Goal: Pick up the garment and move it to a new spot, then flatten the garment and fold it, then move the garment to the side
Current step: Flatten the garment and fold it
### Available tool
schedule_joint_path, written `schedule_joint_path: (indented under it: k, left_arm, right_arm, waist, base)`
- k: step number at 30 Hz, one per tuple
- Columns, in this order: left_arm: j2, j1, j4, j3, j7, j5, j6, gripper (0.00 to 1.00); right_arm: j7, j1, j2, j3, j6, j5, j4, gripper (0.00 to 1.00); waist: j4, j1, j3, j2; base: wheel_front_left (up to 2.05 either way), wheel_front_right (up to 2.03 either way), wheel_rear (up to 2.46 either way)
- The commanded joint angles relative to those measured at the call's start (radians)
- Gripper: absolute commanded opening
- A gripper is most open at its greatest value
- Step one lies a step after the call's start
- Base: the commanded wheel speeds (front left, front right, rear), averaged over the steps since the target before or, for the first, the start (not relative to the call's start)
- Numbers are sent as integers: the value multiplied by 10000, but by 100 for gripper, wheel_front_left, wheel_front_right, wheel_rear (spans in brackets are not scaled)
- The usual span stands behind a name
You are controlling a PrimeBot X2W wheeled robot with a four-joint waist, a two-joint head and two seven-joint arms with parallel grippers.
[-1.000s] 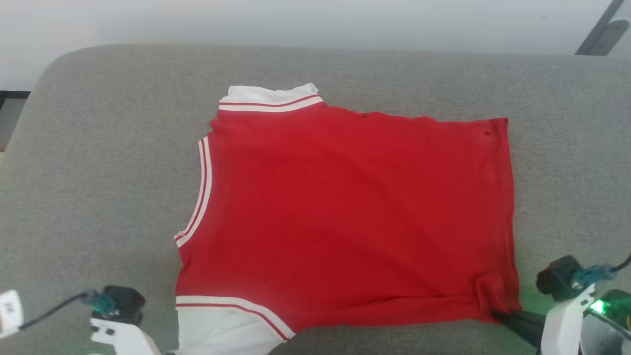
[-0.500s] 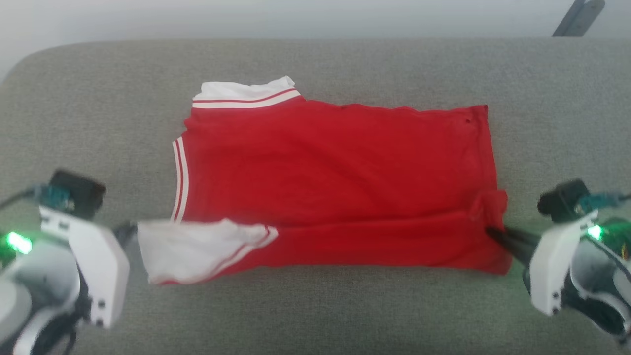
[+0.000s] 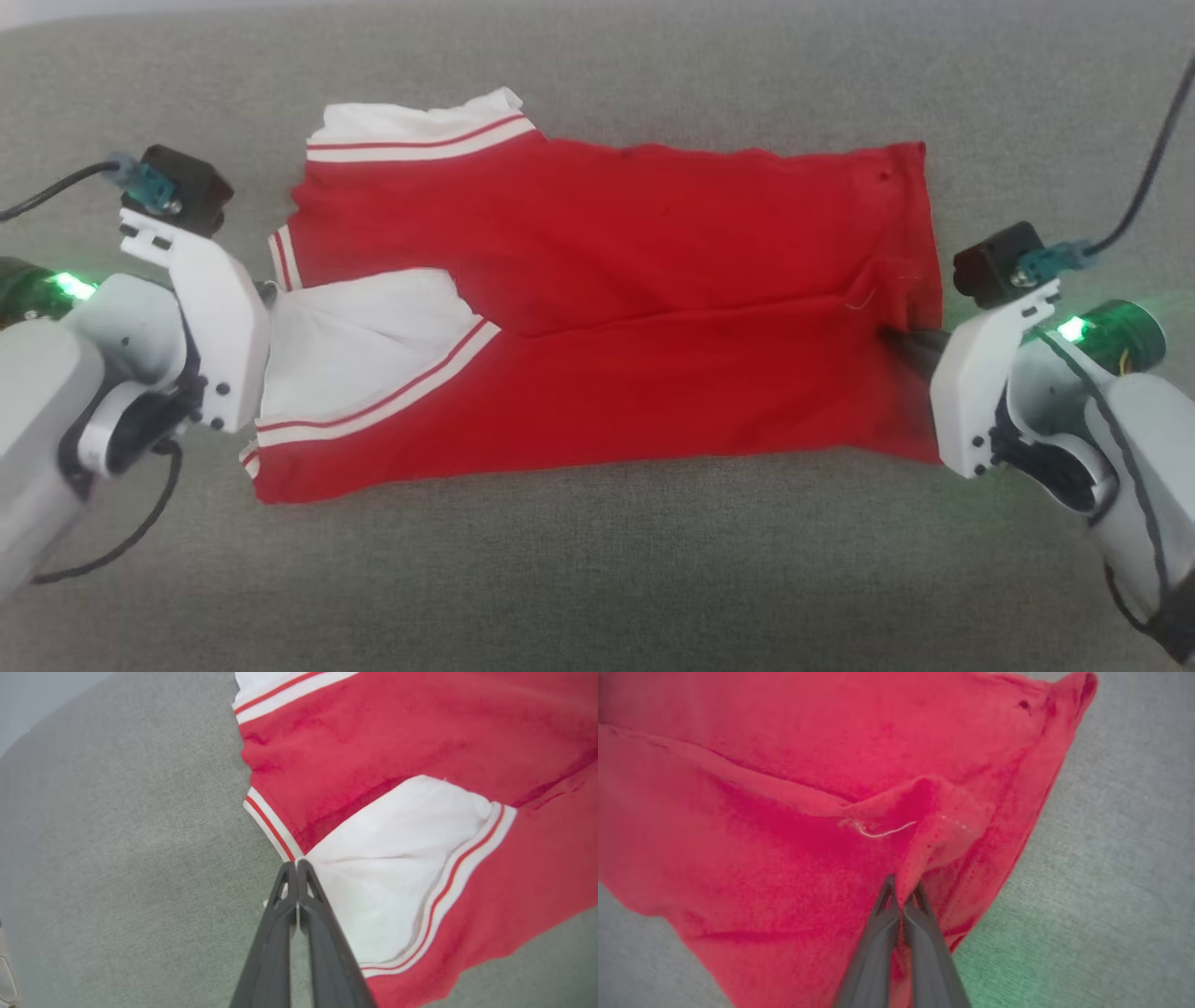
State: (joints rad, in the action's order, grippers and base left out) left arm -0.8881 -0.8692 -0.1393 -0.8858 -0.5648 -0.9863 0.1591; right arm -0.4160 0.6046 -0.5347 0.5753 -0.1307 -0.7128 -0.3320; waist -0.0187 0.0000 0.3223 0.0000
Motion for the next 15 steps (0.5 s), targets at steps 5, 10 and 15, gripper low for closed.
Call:
schedule_joint_path:
  k: [5, 10, 15]
  left_arm:
    - [747, -362, -1450, -240, -216, -166, -527, 0]
    - [1433, -408, -2922, -296, -298, -509, -876, 2]
    - [1804, -536, -3728, -87, -61, -798, -1053, 100]
  right_arm:
    - [-191, 429, 407, 241, -1, 61, -757, 0]
    - [-233, 786, 669, 484, 0, 171, -1254, 0]
    - [23, 999, 611, 500, 5, 306, -1299, 100]
  waist:
    - [-91, 0, 301, 0]
    - [-147, 0, 380, 0]
    - [-160, 0, 246, 0]
  base:
    - [0, 0, 0]
    - [0, 0, 0]
    - [0, 0, 0]
